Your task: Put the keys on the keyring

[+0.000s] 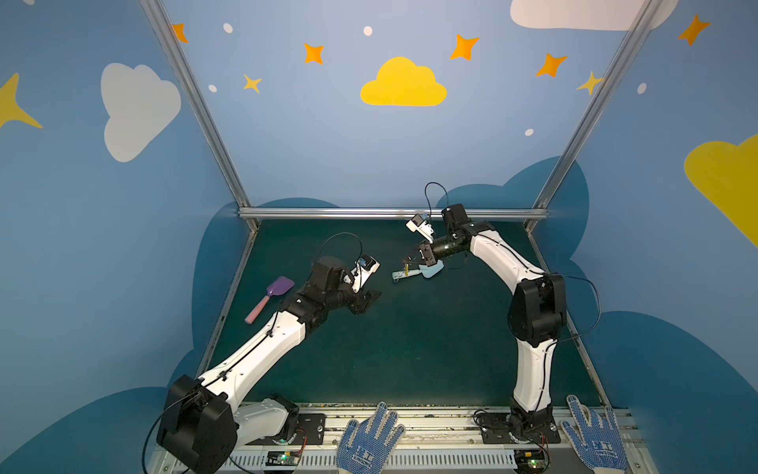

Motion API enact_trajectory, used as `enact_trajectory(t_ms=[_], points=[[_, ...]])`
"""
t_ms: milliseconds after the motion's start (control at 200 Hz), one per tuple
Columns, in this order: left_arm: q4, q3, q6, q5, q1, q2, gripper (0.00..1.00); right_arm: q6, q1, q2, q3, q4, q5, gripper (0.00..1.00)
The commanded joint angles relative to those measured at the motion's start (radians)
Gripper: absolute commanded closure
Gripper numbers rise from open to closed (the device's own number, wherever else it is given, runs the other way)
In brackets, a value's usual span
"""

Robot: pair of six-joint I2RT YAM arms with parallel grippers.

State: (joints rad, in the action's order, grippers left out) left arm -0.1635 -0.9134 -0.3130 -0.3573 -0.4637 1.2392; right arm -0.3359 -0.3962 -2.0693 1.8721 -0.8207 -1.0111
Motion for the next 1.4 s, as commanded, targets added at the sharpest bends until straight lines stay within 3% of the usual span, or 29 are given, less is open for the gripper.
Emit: enact_trajectory(t_ms=[0,145,541,651,826,986,1307,1397], points=[[0.008,-0.043,0.002,-0.001,0.011,0.034,0.39,-0.141,-0.019,0.001,0.037,-0.215,0.084,1.00],[0.017,-0.065,0.022,0.003,0.027,0.078,0.39,-0.128,-0.069,0.055,-0.017,-0.169,0.267,1.00],[0.114,0.019,-0.032,-0.116,0.050,0.075,0.37,-0.248,-0.155,0.252,-0.205,-0.147,0.331,1.00],[0.156,0.048,-0.046,-0.144,0.051,0.066,0.36,-0.293,-0.186,0.274,-0.214,-0.183,0.412,1.00],[0.155,0.045,-0.083,-0.349,0.045,0.066,0.32,-0.343,-0.205,0.319,-0.222,-0.209,0.336,1.00],[0.174,0.044,-0.078,-0.405,0.032,0.060,0.31,-0.383,-0.219,0.367,-0.237,-0.243,0.275,1.00],[0.191,0.029,-0.091,-0.397,-0.017,0.052,0.29,-0.405,-0.224,0.423,-0.238,-0.259,0.190,1.00],[0.198,0.037,-0.119,-0.329,-0.055,0.049,0.28,-0.408,-0.227,0.421,-0.233,-0.265,0.163,1.00]])
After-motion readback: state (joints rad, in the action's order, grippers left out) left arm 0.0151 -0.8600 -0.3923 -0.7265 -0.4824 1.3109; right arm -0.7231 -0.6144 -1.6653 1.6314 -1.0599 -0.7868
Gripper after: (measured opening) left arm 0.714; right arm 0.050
